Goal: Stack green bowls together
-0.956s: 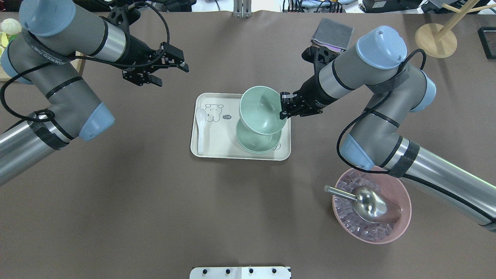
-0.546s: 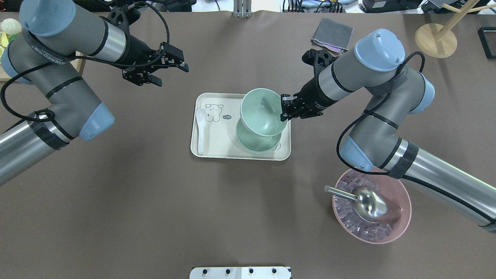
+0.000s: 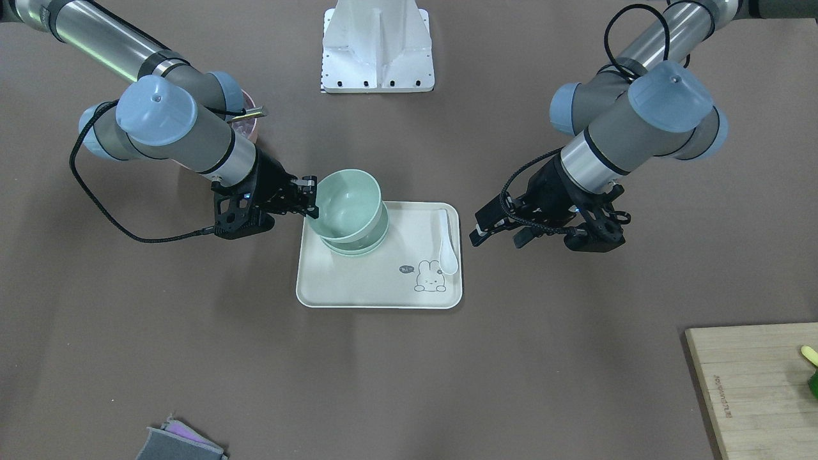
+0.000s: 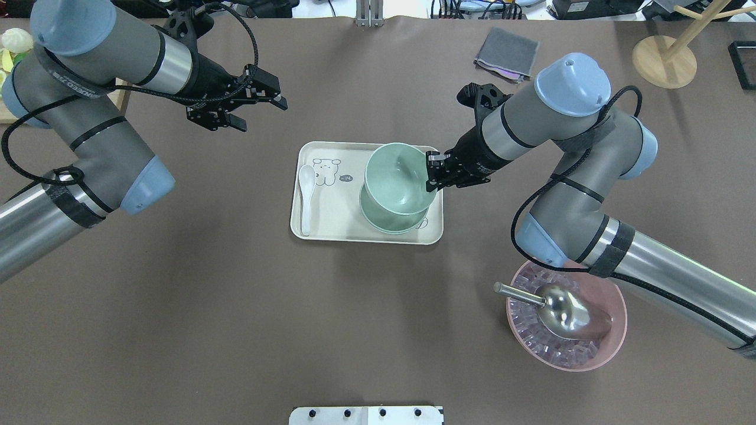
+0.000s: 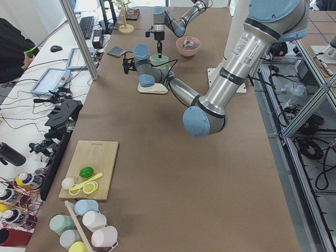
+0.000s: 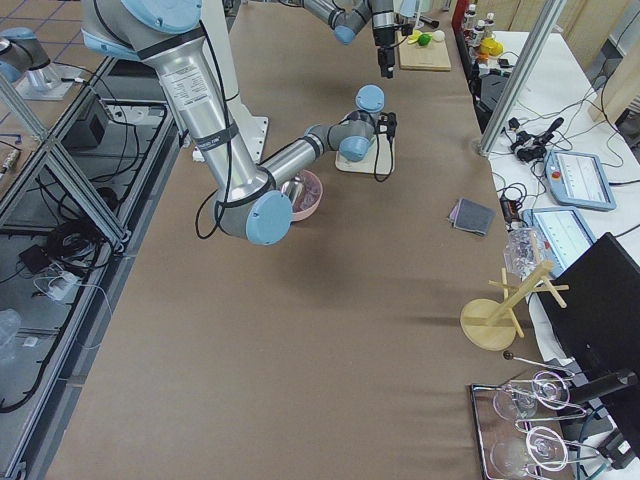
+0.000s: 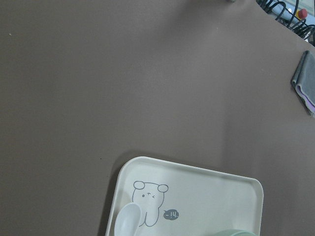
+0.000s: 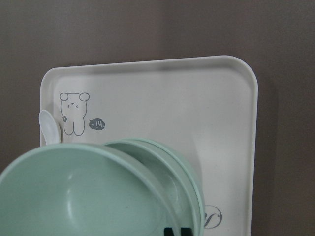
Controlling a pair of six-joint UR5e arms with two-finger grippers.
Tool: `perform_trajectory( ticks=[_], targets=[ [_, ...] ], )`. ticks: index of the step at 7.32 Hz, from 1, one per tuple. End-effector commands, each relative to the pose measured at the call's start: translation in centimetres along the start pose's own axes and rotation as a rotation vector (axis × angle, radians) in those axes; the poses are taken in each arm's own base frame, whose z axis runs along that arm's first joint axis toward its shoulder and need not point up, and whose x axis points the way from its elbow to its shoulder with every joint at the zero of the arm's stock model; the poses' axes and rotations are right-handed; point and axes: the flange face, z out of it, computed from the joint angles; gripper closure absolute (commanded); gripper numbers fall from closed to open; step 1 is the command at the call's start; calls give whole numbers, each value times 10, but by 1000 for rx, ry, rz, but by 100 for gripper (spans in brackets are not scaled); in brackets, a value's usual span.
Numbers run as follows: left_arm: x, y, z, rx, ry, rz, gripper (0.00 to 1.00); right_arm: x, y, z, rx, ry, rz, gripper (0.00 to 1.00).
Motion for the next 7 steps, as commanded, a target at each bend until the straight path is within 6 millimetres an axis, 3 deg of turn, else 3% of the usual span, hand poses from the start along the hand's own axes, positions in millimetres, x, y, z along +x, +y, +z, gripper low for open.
perform_trajectory(
  ticks=[1, 3, 4, 5, 6, 7],
  targets=[
    [0, 0, 0, 0, 1, 1, 2, 5, 1, 5, 19, 12, -7, 0],
    [0, 0, 0, 0, 1, 1, 2, 0, 1, 3, 27, 7, -3, 0],
    [0, -1, -1, 1, -3, -4, 2, 5, -11, -11, 43, 7, 9, 0],
    [-1, -13, -15, 21, -4, -13, 2, 11, -25, -35, 36, -7, 26, 0],
    [-16, -31, -38, 66, -22, -43, 2, 25, -45, -67, 28, -22, 56, 0],
    [-45, -61, -74, 129, -56, -54, 2, 51, -61, -97, 33, -21, 97, 0]
  ],
)
